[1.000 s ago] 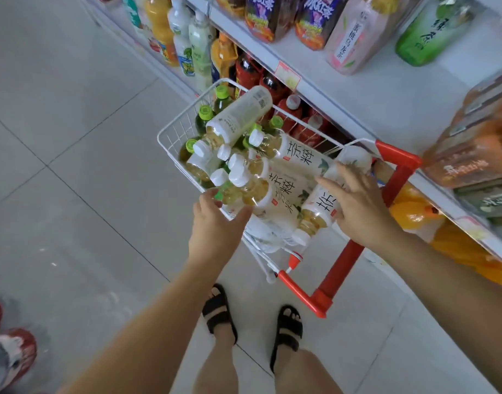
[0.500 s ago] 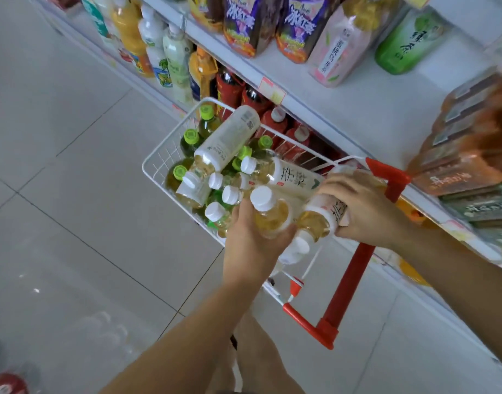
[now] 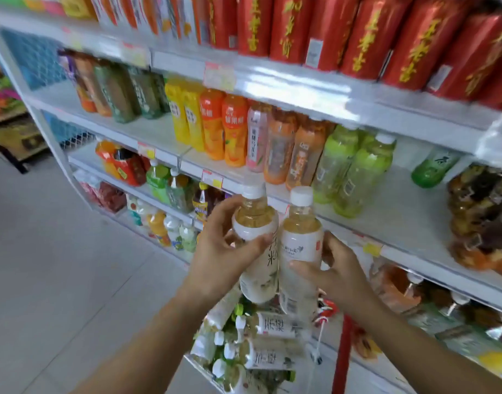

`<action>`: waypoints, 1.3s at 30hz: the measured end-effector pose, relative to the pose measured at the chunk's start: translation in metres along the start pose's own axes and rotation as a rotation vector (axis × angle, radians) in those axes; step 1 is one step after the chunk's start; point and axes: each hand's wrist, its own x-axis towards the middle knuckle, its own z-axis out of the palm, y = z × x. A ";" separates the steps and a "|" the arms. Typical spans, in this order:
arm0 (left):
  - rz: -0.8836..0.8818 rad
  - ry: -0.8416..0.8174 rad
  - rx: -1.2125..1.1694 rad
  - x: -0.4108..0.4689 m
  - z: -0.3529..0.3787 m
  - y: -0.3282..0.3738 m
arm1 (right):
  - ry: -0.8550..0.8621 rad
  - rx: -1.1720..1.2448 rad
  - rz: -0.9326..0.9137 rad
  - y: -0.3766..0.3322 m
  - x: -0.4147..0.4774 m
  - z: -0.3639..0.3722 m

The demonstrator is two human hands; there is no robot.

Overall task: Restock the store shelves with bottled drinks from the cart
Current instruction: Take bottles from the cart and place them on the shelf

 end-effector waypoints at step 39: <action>1.035 -0.102 -0.053 0.214 -0.092 0.405 | 0.832 0.121 -0.894 -0.462 0.124 -0.010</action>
